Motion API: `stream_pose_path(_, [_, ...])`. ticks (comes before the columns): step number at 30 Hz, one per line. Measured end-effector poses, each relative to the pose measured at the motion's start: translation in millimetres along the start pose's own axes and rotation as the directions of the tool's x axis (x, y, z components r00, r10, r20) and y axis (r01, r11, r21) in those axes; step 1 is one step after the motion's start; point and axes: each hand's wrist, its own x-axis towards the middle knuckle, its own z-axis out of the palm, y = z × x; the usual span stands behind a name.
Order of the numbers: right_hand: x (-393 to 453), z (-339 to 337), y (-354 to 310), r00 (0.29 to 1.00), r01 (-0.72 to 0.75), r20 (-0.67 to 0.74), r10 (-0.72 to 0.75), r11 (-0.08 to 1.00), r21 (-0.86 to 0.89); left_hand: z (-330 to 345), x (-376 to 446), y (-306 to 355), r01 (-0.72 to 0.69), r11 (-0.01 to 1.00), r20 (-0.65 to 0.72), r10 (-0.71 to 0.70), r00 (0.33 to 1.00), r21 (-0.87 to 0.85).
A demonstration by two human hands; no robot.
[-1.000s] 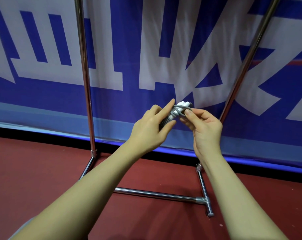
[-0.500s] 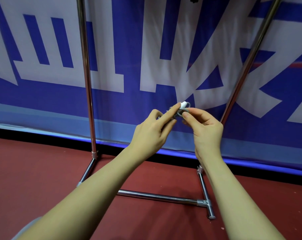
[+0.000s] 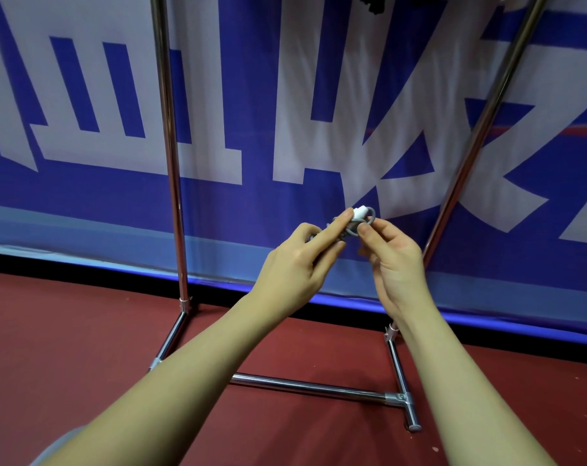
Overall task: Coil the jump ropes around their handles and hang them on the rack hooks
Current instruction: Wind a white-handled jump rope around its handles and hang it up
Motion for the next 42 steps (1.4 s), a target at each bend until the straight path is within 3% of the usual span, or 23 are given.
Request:
stream_pose_path(7, [-2, 1, -3, 0.998, 0.024, 0.059, -0.02, 0.998, -0.06, 2, -1, 2, -0.028, 0.994, -0.042, 0.033, 0.999, 0.109])
stream_pose_path(11, [-2, -1, -5, 0.996, 0.089, 0.011, -0.088, 0.985, -0.146, 1, -3, 4, -0.062, 0.989, -0.071, 0.072, 0.995, 0.134])
stream_pose_path(18, [-3, 6, -2, 0.993, 0.074, -0.093, -0.079, 0.995, -0.061, 8, -2, 0, -0.056, 0.975, -0.118, 0.083, 0.99, 0.215])
stream_pose_path(26, [-5, 6, 1, 0.981, 0.084, -0.162, -0.106, 0.987, -0.135, 11, -3, -1, -0.062, 0.96, -0.138, 0.103, 0.985, 0.272])
stream_pose_path(31, [-5, 6, -3, 0.995, 0.022, -0.099, -0.027, 0.998, -0.051, 10, -4, -3, -0.058, 0.955, -0.138, 0.102, 0.985, 0.289])
stream_pose_path(36, [-6, 4, -6, 0.998, -0.026, 0.061, 0.022, 0.998, 0.058, 6, -2, -6, -0.016, 0.97, -0.149, 0.054, 0.987, 0.244])
stream_pose_path(42, [-5, 3, -6, 0.999, 0.008, 0.034, -0.008, 1.0, -0.004, 5, -2, -5, -0.05, 0.975, -0.123, 0.078, 0.989, 0.216])
